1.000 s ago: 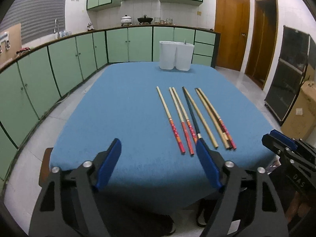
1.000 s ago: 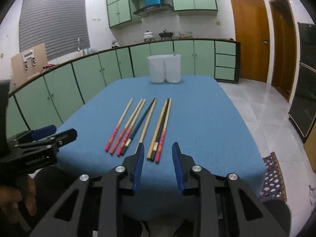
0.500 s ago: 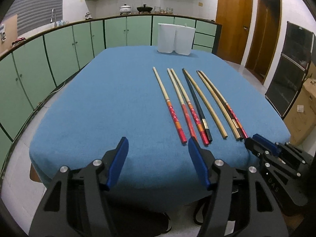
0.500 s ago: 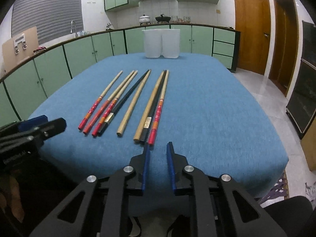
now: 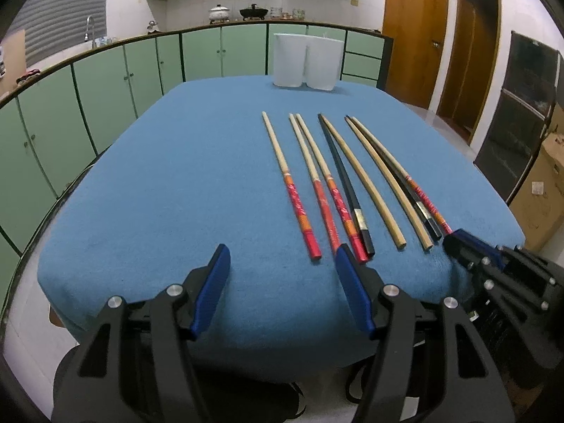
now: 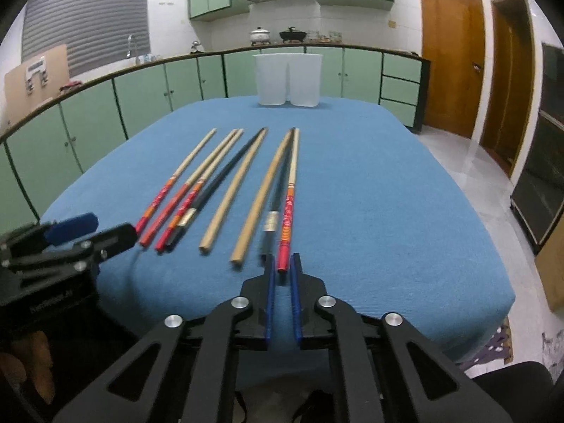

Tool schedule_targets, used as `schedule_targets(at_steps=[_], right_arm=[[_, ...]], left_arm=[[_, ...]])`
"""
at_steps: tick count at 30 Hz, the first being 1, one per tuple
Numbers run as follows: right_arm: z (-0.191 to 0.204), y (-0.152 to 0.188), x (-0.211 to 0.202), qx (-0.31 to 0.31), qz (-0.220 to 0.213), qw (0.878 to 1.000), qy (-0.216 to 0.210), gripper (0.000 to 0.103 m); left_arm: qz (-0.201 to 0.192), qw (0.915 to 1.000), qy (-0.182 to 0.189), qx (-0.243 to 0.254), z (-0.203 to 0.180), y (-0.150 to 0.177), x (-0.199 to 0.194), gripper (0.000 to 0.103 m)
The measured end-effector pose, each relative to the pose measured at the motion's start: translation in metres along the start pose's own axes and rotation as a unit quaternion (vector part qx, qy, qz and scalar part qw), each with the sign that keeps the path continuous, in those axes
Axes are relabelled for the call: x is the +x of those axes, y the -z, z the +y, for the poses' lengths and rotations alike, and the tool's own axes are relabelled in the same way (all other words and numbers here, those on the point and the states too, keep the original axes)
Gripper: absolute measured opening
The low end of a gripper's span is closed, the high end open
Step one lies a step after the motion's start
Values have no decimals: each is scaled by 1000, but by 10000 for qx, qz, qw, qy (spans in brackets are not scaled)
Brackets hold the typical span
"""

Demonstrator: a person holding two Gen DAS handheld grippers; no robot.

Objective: Organize utensils
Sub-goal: 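Move both tools back over the row of chopsticks, then grasp a red-patterned chopstick with the left tool while the right tool grasps another chopstick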

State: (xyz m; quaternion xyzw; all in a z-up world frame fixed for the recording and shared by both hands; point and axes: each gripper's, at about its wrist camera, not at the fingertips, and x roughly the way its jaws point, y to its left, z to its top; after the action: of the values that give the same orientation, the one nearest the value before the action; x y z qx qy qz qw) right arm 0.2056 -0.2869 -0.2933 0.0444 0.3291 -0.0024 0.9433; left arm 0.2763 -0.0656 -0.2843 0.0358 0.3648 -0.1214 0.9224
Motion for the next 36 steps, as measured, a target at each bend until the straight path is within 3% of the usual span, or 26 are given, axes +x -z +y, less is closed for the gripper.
schedule_targets(at_steps=[4, 13, 19, 20, 22, 24, 29, 36], right_arm=[[-4, -1, 1, 71, 12, 10000, -7, 8], [-5, 0, 4, -30, 24, 10000, -33, 8], [-2, 2, 4, -32, 13, 10000, -10, 9], [-2, 1, 4, -27, 25, 10000, -21, 8], [-3, 0, 4, -2, 55, 10000, -57, 6], [-3, -2, 4, 27, 59, 9999, -80, 6], [-2, -12, -12, 49, -119, 9998, -160, 6], [-4, -47, -48, 22, -538, 9983, -216, 6]], left_arm=[[-4, 10000, -87, 23, -3, 0, 4, 59], [-16, 9998, -191, 9, -2, -2, 10, 48], [-42, 9998, -181, -9, -4, -1, 11, 49], [-41, 9999, -158, -19, -3, -1, 11, 47], [-33, 10000, -55, -45, -3, -1, 11, 33], [-1, 10000, -7, -48, -2, -3, 10, 6], [57, 9999, 69, -145, 4, -12, 3, 5], [-368, 9992, 109, -132, 8, -45, -38, 5]])
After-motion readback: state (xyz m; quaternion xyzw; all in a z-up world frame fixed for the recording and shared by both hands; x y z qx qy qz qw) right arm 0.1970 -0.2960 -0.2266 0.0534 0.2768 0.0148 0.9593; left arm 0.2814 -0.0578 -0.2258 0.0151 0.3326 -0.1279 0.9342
